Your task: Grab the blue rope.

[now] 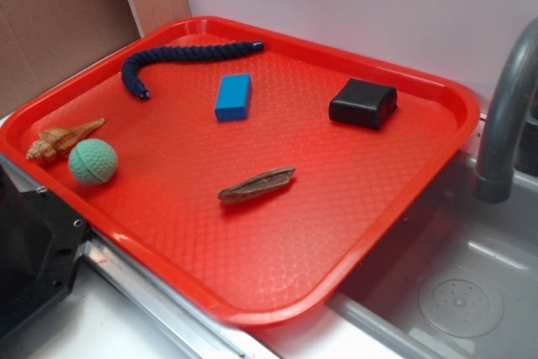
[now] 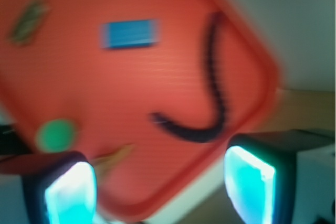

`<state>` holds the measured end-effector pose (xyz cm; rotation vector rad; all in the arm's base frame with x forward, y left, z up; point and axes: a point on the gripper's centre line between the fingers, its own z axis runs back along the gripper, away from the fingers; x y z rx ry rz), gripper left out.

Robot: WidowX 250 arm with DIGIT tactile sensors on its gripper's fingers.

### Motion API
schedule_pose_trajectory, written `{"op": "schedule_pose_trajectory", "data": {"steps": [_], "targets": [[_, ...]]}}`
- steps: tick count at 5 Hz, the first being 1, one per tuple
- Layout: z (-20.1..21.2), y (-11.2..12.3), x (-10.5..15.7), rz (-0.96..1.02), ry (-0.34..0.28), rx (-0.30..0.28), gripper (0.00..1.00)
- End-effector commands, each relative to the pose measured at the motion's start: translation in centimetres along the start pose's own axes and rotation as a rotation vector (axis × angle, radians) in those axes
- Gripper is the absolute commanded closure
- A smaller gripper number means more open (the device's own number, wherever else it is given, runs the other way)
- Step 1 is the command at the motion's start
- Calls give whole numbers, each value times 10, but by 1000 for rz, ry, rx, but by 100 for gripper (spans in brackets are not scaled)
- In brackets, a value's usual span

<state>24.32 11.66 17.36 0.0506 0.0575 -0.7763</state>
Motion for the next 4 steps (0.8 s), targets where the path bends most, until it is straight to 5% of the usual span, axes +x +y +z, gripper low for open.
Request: {"op": "schedule_pose_trajectory", "data": {"steps": [1, 4], "targets": [[-45, 38, -8, 29, 21, 11, 0], [-90, 86, 15, 60, -13, 2, 0]]}}
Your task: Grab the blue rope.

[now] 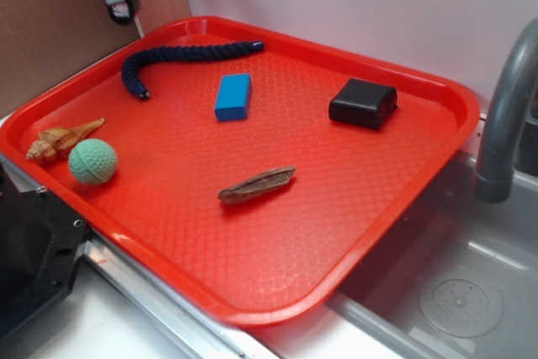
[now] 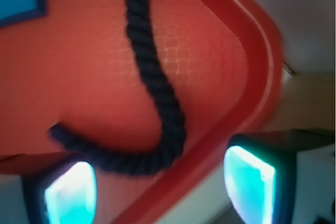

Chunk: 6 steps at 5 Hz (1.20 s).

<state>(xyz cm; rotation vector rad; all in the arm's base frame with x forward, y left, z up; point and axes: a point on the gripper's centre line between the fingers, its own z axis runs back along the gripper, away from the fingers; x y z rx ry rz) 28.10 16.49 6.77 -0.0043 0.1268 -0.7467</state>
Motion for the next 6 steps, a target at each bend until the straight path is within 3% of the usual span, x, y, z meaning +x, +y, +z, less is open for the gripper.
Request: {"op": "schedule_pose_trajectory", "data": {"steps": [1, 2, 3, 4, 6], "targets": [[-12, 30, 9, 46, -15, 57, 0], [-51, 11, -4, 17, 47, 25, 0], [-58, -4, -6, -11, 89, 21, 0], [-62, -9, -9, 13, 99, 0, 100], [-58, -7, -15, 48, 102, 13, 100]]}}
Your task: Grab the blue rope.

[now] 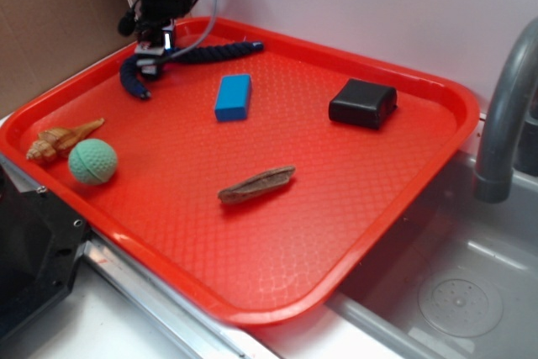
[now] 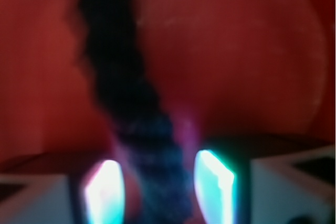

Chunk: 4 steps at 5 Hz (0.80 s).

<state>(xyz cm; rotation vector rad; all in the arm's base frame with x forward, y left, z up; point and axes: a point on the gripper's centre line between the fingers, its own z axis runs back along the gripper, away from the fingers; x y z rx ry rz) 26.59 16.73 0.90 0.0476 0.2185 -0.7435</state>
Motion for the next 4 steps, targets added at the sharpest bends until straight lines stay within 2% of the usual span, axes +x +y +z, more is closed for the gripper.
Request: {"op": "schedule_pose_trajectory", "data": {"steps": [1, 4], "targets": [[5, 2, -11, 61, 1, 9, 100], [21, 6, -17, 115, -14, 45, 100]]}}
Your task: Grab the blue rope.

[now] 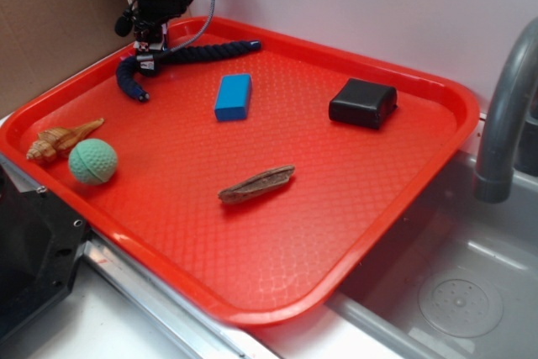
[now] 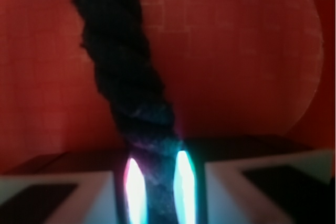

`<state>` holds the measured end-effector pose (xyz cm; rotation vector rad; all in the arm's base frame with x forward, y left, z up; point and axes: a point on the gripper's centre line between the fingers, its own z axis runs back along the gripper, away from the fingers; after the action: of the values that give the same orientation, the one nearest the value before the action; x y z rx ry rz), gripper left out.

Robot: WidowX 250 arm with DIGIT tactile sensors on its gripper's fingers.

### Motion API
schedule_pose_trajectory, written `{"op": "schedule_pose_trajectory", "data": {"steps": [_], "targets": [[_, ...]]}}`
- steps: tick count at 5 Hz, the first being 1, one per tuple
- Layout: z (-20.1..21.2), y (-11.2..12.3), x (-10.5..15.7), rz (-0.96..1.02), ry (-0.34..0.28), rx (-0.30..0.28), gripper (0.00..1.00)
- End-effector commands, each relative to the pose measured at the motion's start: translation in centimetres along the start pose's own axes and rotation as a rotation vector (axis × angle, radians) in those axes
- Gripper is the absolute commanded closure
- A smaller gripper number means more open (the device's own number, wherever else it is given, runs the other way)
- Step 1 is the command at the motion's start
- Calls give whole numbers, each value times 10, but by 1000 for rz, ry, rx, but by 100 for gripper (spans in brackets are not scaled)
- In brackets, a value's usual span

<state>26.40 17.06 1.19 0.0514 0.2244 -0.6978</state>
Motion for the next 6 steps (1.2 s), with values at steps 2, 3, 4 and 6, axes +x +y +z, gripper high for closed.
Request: {"op": "schedule_pose_trajectory", "data": {"steps": [2, 3, 4, 6], "targets": [[94, -27, -32, 395, -48, -37, 100], [143, -83, -40, 420, -175, -92, 100], [189, -134, -66, 474, -225, -148, 100], [279, -170, -106, 425, -308, -123, 100]]}}
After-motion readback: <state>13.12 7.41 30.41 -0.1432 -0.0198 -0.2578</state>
